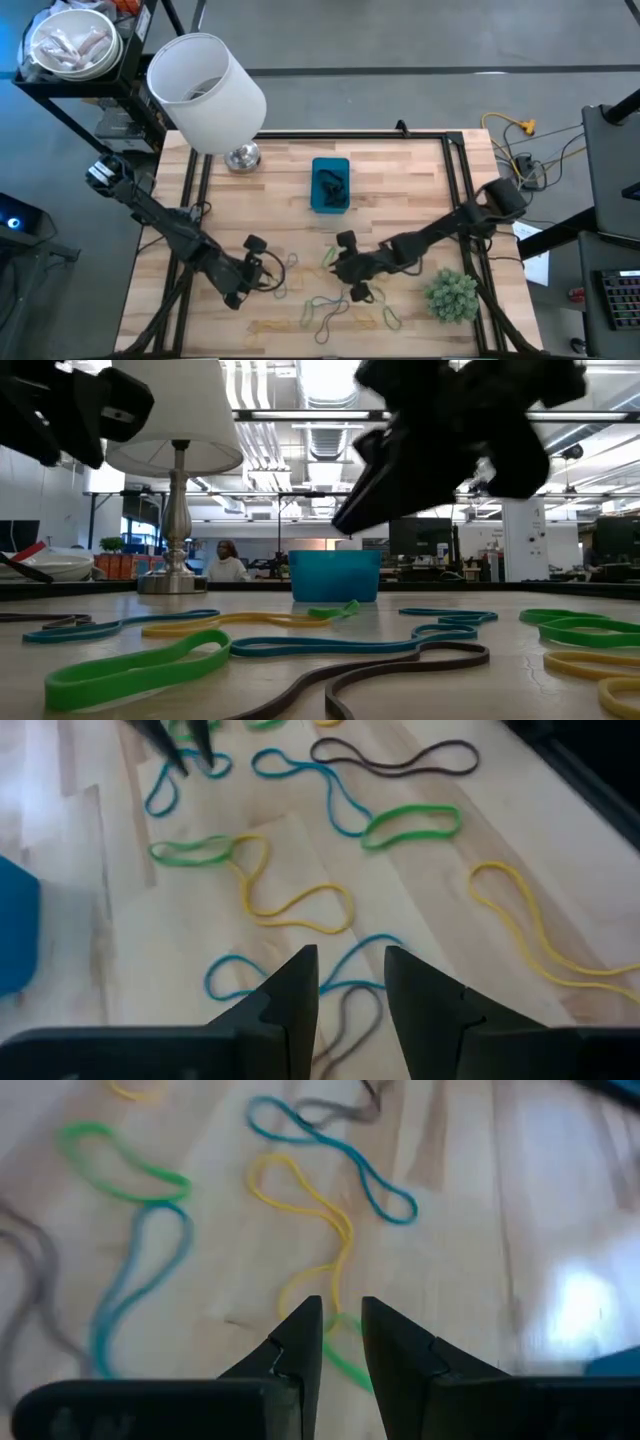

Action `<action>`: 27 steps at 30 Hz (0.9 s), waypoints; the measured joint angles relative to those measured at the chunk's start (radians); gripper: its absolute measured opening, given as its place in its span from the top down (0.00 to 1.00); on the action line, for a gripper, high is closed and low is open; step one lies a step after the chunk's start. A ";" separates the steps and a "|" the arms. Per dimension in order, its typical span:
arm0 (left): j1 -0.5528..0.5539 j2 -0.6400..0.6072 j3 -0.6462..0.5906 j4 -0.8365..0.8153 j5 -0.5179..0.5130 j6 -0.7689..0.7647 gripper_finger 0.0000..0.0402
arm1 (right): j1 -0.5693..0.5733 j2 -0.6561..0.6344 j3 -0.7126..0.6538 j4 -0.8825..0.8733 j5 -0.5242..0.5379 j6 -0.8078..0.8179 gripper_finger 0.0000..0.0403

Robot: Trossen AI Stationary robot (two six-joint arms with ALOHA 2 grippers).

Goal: Pick and place rubber bands into bin
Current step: Put the green rubber band into the blue bin

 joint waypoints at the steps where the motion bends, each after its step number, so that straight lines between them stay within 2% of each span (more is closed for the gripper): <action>1: -0.006 0.000 0.000 -0.007 0.000 -0.013 0.75 | -0.010 0.015 0.006 0.002 -0.013 0.008 0.83; 7: -0.035 -0.004 -0.002 0.006 0.000 -0.029 0.75 | -0.059 0.072 0.021 -0.001 -0.149 0.052 0.83; 17: -0.037 -0.003 -0.004 0.015 -0.003 -0.028 0.75 | -0.074 0.121 0.030 0.017 -0.159 0.046 0.83; 27: -0.036 0.000 -0.008 0.018 -0.005 -0.028 0.75 | -0.087 0.182 0.098 -0.022 -0.156 0.021 0.83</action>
